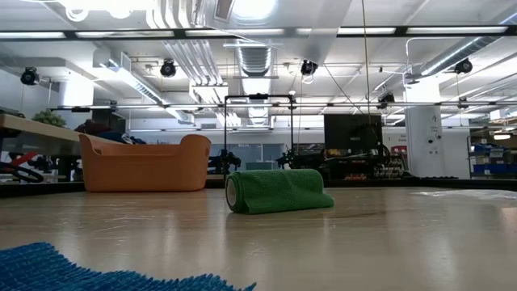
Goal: Roll bandage
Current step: Open the top transparent zip bag
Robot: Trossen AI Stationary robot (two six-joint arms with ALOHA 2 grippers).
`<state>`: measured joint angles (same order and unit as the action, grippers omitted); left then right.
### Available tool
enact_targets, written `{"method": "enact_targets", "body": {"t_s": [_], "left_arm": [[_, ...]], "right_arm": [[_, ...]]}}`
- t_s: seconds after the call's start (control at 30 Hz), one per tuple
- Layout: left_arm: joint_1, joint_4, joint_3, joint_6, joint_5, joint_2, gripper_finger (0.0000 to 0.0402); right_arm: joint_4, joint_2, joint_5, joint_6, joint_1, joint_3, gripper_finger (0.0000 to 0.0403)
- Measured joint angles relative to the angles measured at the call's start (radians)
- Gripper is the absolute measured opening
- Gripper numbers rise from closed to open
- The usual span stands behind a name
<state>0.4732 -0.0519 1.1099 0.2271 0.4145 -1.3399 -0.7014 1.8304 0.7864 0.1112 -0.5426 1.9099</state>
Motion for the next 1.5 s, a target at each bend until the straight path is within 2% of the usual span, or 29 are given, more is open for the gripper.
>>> {"method": "enact_targets", "body": {"t_s": [0.23, 0.47, 0.6, 0.93, 1.3, 1.5], "left_arm": [[0.001, 0.003, 0.000, -0.014, -0.005, 0.000, 0.0000], [-0.008, 0.011, 0.000, -0.049, 0.001, 0.000, 0.0000], [-0.015, 0.015, 0.000, -0.063, 0.000, 0.000, 0.0000], [-0.016, 0.009, 0.000, -0.068, 0.000, 0.000, 0.0000], [-0.018, 0.004, 0.000, -0.073, 0.005, 0.001, 0.0000], [-0.019, 0.004, 0.000, -0.079, 0.005, 0.001, 0.0000]], "right_arm": [[0.000, -0.010, -0.001, 0.000, 0.000, 0.004, 0.0060], [0.001, -0.010, -0.038, 0.001, 0.000, 0.005, 0.0070], [0.000, -0.009, -0.077, 0.001, 0.000, 0.005, 0.0063], [0.000, -0.007, -0.077, -0.005, 0.003, 0.005, 0.0034], [0.003, -0.003, -0.076, -0.007, 0.018, 0.003, 0.0040], [0.001, -0.003, -0.069, -0.009, 0.019, 0.006, 0.0021]]}}
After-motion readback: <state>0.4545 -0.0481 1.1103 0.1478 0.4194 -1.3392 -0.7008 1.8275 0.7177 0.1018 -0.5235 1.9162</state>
